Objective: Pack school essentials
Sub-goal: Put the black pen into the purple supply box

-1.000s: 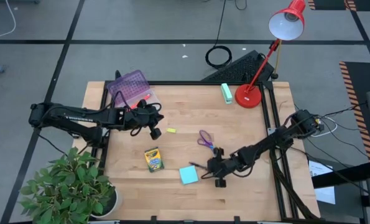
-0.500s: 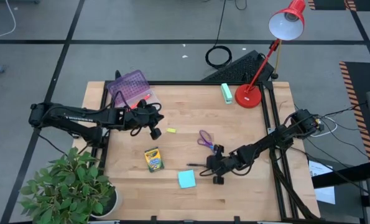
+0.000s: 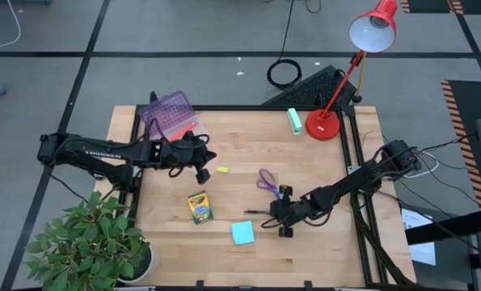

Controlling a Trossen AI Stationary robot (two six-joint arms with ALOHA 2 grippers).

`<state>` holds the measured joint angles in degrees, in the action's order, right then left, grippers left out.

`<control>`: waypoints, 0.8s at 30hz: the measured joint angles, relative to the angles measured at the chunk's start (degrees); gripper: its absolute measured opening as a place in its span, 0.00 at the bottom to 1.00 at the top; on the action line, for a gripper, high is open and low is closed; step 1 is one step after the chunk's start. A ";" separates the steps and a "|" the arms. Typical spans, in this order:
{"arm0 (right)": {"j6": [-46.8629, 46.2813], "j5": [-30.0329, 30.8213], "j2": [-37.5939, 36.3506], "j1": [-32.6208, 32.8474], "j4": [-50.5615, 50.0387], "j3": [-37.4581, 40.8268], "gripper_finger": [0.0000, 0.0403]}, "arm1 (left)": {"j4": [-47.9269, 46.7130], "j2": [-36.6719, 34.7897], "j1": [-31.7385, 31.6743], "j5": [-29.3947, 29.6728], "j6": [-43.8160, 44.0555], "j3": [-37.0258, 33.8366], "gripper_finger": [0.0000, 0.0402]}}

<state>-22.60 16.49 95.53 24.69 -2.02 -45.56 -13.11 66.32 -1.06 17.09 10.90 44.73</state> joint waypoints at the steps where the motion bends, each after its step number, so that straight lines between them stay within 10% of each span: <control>1: 0.42 0.01 -0.28 0.00 0.02 0.00 0.13 | 0.59 0.00 0.38 -0.36 -0.34 0.00 0.06; 24: 34.06 8.60 -14.46 -6.30 0.55 -0.13 0.13 | 9.36 0.04 4.31 -2.13 -0.26 0.04 0.43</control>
<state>11.47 25.09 81.07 18.38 -1.47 -45.69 -3.74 66.37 3.25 14.96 10.64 44.77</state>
